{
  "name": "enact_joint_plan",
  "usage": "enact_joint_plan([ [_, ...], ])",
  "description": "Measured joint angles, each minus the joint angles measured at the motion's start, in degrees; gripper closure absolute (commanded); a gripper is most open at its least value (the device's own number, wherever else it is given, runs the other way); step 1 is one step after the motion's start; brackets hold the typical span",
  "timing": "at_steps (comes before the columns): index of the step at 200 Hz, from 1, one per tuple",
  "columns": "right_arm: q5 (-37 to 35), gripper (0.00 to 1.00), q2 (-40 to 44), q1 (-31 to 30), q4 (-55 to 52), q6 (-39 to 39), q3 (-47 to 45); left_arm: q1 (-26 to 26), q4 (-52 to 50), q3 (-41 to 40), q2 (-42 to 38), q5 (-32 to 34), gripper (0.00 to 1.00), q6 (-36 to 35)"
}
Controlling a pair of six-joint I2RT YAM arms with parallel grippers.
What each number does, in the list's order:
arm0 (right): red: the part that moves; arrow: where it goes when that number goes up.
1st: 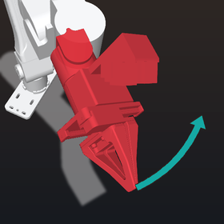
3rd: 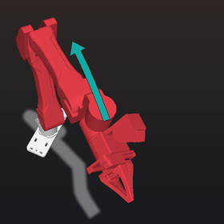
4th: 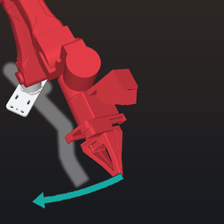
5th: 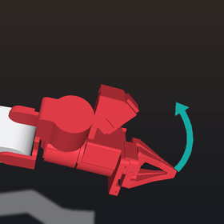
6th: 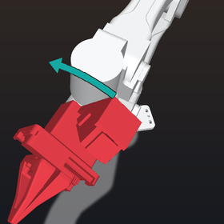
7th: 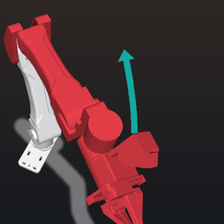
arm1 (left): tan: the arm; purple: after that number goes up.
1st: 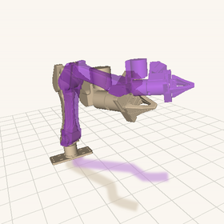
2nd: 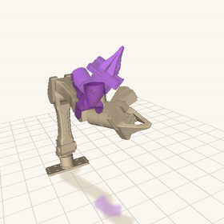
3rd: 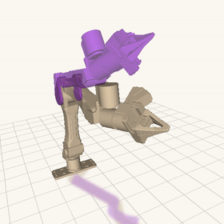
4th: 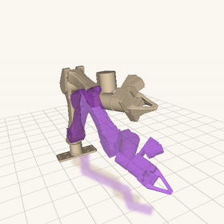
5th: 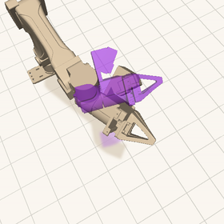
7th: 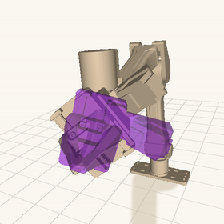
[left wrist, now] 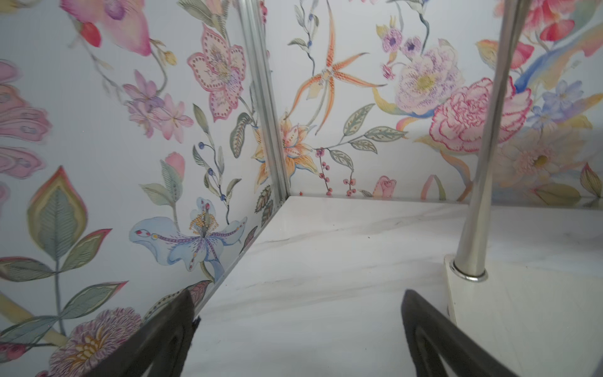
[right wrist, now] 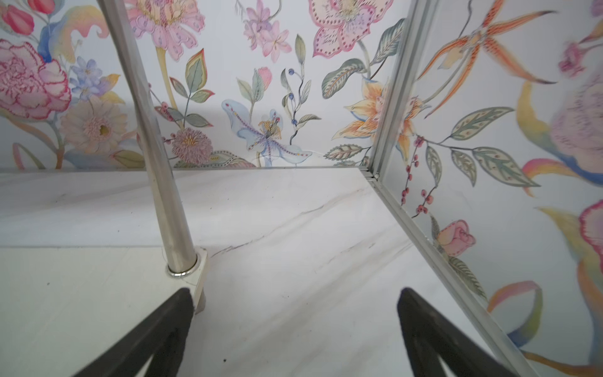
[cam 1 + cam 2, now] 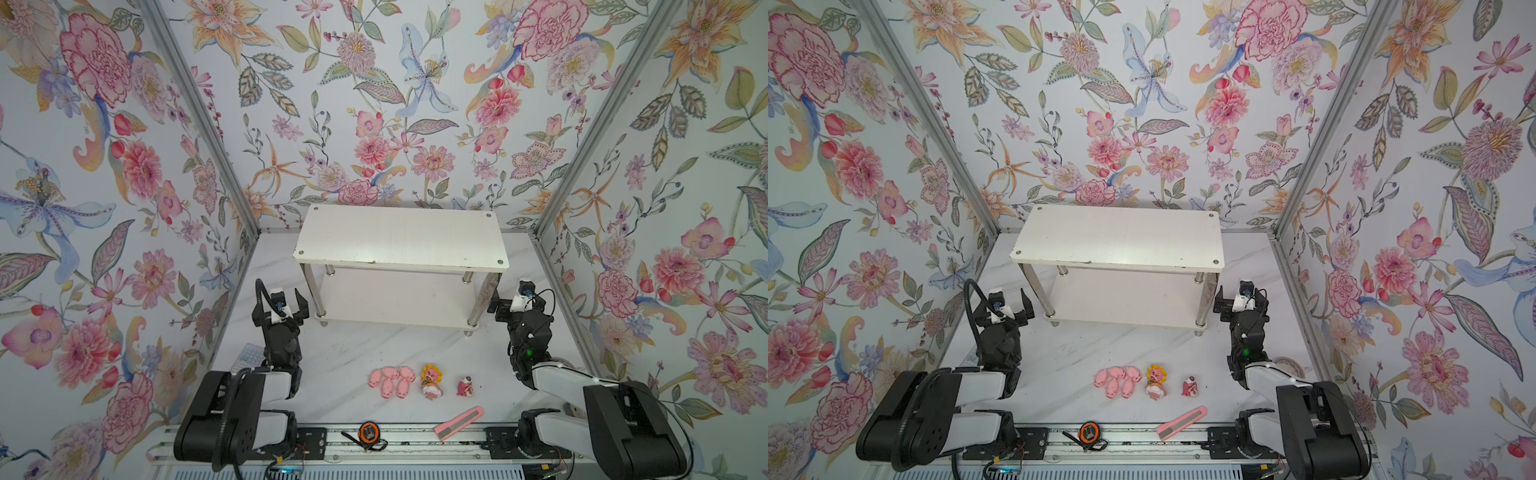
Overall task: Organize plastic toys on shelves
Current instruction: Move the shelf to the top-center of the table.
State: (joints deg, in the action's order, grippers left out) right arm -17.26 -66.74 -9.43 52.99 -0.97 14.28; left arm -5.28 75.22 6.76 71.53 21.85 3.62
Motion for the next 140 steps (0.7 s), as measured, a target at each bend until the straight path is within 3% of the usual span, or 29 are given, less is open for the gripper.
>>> enact_joint_plan([
  [27, -6.91, 0.01, 8.79, -2.71, -13.16, 6.29, 3.50, 0.00, -9.81, 0.17, -13.11, 8.59, 0.01, 7.58],
  [45, -9.33, 0.01, 11.67, -3.48, -23.65, 11.06, 7.41, 0.00, -16.15, 0.15, -20.76, 10.97, 0.01, 11.43],
  [73, -11.26, 0.01, 14.40, -7.52, -35.12, 15.06, 9.40, 0.00, -25.49, 0.44, -29.42, 9.62, 0.01, 15.19],
  [113, -11.69, 0.00, 17.94, -12.37, -51.76, 20.37, 10.05, 0.00, -34.97, 0.79, -34.07, 3.45, 0.01, 17.75],
  [140, -10.03, 0.22, 21.14, -15.32, -59.43, 22.36, 10.93, 0.00, -38.51, 0.81, -35.01, -1.01, 0.06, 18.29],
])
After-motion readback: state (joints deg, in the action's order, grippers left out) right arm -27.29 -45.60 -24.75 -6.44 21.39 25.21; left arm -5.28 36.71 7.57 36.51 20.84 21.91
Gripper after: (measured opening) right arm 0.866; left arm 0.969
